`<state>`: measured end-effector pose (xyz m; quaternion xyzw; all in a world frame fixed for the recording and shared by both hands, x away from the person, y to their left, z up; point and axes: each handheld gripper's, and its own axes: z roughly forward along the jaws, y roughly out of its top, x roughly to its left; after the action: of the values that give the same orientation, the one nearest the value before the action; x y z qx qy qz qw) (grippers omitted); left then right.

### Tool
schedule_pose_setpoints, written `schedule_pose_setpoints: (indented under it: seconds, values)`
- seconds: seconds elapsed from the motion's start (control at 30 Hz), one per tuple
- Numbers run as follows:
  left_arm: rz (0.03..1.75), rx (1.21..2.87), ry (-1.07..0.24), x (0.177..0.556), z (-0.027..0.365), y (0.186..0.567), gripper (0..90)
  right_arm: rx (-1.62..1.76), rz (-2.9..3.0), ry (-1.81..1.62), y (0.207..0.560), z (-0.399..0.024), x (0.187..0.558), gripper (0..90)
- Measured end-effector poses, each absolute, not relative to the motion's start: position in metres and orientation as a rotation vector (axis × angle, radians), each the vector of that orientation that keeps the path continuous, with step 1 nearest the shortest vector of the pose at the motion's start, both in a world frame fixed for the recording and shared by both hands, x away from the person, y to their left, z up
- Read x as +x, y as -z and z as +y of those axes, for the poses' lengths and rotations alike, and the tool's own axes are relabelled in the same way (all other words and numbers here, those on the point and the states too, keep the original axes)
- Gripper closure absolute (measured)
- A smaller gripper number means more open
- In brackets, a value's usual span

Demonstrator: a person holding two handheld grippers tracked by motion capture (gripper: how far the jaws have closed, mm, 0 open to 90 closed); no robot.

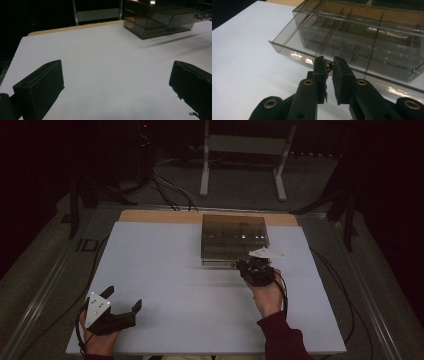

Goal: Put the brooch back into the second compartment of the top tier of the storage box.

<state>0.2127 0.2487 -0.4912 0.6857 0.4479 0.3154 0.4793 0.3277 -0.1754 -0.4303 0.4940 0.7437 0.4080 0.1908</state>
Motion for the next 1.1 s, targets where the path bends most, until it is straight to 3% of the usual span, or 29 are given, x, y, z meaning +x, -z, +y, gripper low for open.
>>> schedule_pose_setpoints:
  seconds: [1.1]
  values:
    - [1.093,1.675,-0.769,0.213,0.249,0.492,0.5,1.359,2.095,-1.149,0.413,-0.17,0.354,81.7]
